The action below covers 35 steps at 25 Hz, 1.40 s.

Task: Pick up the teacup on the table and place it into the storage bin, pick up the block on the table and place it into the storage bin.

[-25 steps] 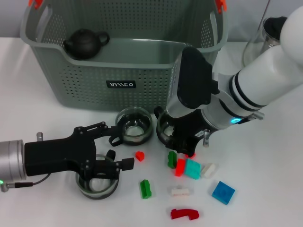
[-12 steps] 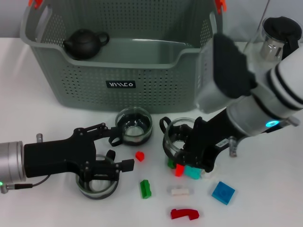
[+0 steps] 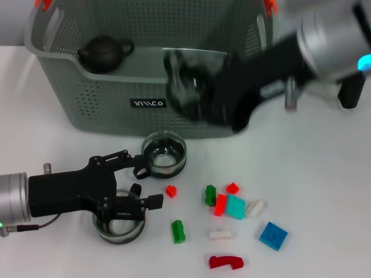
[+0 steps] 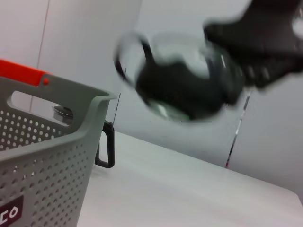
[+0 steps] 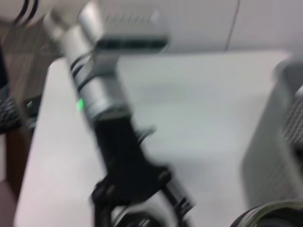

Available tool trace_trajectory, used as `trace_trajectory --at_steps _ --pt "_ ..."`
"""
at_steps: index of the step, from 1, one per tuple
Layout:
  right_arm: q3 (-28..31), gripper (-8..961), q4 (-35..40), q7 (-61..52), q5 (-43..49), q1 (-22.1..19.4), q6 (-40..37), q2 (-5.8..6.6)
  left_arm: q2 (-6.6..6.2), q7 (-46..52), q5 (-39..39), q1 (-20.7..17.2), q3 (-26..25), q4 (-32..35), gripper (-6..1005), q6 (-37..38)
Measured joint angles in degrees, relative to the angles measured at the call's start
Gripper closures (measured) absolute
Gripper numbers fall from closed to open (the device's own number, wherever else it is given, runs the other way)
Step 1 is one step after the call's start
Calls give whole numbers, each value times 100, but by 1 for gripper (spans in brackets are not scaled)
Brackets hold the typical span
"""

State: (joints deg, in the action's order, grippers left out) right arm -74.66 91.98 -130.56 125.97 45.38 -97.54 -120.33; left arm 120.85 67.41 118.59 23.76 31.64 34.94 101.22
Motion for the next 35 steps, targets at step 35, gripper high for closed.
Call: trace_trajectory --at_steps 35 --pt "421 889 -5652 2129 752 1672 5698 -7 -9 -52 15 7 -1 -5 74 -58"
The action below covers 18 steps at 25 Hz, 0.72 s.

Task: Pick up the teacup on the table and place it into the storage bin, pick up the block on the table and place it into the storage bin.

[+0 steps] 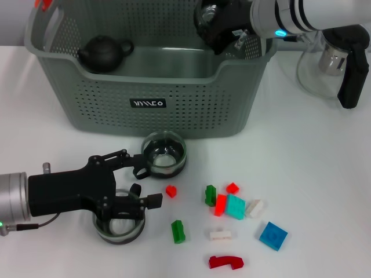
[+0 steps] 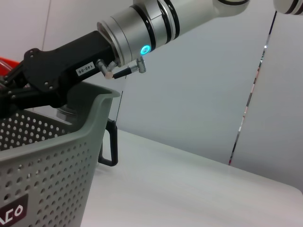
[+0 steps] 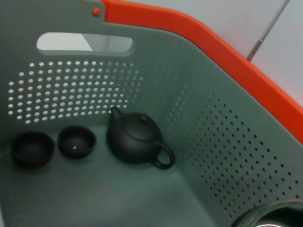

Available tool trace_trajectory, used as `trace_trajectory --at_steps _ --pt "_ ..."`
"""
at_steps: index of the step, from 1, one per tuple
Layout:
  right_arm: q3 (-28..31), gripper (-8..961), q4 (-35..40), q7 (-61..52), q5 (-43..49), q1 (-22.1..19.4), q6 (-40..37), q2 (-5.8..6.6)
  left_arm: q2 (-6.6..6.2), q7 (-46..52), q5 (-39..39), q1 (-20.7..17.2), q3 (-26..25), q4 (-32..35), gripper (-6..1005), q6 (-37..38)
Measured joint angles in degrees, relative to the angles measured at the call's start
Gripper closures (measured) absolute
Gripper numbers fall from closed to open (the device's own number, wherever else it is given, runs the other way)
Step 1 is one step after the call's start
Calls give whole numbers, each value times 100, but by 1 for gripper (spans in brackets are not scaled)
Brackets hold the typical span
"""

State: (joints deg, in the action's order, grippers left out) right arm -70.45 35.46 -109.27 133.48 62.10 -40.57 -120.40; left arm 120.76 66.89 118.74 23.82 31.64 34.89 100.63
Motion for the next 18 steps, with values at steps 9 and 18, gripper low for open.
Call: trace_trajectory --at_steps 9,18 --pt "-10 890 -47 12 -1 13 39 0 -7 0 0 31 0 -19 75 -1" --pt "-97 867 2 17 22 2 -2 4 -9 0 0 22 0 -19 75 -13"
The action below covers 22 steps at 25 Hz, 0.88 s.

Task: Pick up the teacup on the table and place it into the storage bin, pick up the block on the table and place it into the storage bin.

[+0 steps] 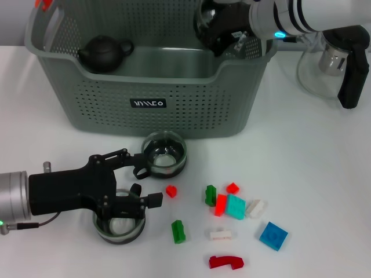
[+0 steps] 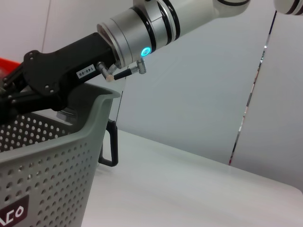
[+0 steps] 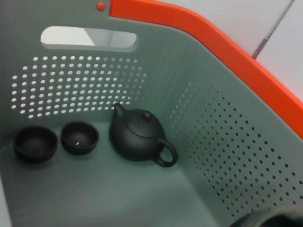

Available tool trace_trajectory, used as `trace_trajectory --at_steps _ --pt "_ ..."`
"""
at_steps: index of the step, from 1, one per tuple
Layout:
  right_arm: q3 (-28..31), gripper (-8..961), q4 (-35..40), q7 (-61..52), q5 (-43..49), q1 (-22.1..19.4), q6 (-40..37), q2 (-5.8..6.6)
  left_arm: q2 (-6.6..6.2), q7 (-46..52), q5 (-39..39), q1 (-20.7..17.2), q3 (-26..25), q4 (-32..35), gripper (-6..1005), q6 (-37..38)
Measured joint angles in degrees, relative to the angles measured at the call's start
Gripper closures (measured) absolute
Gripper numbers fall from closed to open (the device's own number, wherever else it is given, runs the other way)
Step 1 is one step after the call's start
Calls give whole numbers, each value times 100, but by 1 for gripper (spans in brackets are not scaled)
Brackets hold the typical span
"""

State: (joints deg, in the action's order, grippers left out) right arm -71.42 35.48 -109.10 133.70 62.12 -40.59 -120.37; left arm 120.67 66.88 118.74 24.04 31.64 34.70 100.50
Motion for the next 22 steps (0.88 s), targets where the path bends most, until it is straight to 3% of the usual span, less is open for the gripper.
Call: trace_trajectory --at_steps 9,15,18,22 --pt "-37 765 272 -37 7 -46 -226 13 0 0 0 -7 0 6 76 -5" --pt "-33 536 538 -119 15 -107 -403 13 0 0 -8 -28 -13 27 76 -5" --pt "-46 290 1050 -236 12 -301 -604 3 -4 0 -8 -31 -88 29 76 5" --pt "-107 288 2275 -605 -55 -832 -1082 0 -22 3 -5 -39 -158 53 77 36"
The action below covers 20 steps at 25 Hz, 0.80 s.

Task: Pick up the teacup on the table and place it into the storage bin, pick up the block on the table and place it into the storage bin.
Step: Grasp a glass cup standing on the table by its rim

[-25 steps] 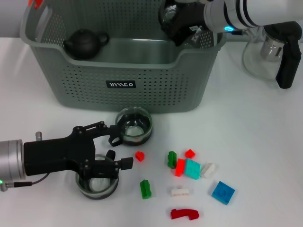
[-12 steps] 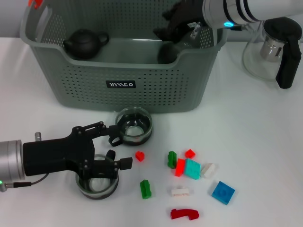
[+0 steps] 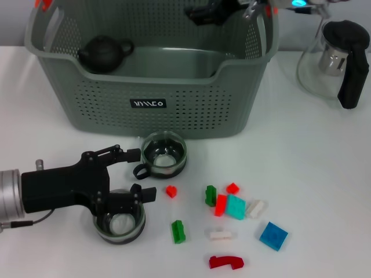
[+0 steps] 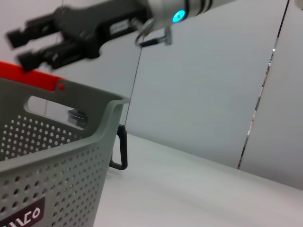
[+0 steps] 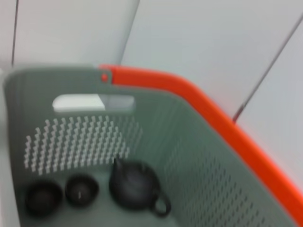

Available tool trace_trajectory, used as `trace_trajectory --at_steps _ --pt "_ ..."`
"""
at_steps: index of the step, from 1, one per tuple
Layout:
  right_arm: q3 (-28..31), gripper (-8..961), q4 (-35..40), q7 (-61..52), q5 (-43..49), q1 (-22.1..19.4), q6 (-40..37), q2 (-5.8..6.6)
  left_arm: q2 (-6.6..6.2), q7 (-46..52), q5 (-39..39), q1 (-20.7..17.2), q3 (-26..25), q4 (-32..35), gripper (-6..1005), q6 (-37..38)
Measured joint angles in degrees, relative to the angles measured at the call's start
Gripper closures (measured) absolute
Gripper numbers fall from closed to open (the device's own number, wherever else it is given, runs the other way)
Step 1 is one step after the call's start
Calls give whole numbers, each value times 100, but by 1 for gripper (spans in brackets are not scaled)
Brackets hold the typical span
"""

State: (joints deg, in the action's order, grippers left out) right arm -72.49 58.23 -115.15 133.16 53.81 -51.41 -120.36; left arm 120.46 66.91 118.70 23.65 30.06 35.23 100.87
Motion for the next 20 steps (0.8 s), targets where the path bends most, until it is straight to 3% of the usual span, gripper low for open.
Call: trace_trajectory --at_steps 3,5,6,10,15,20 --pt "-12 292 919 -200 -210 -444 -564 -1 -7 25 2 -12 -2 58 77 11" --pt "-8 298 1816 -250 -720 -1008 -1105 6 -18 28 3 -15 -2 98 77 51" --pt "-8 298 1816 -250 -720 -1008 -1105 6 -23 29 21 -15 0 138 77 97" --pt "-6 298 2601 -126 -1596 -1818 -1789 33 -60 32 221 -4 4 383 77 418" --pt "67 297 2799 572 -2621 -2646 -2805 30 -82 40 532 10 31 716 77 799" --pt "218 295 2278 1344 -3009 -3117 -3609 27 -90 42 966 65 77 825 78 939"
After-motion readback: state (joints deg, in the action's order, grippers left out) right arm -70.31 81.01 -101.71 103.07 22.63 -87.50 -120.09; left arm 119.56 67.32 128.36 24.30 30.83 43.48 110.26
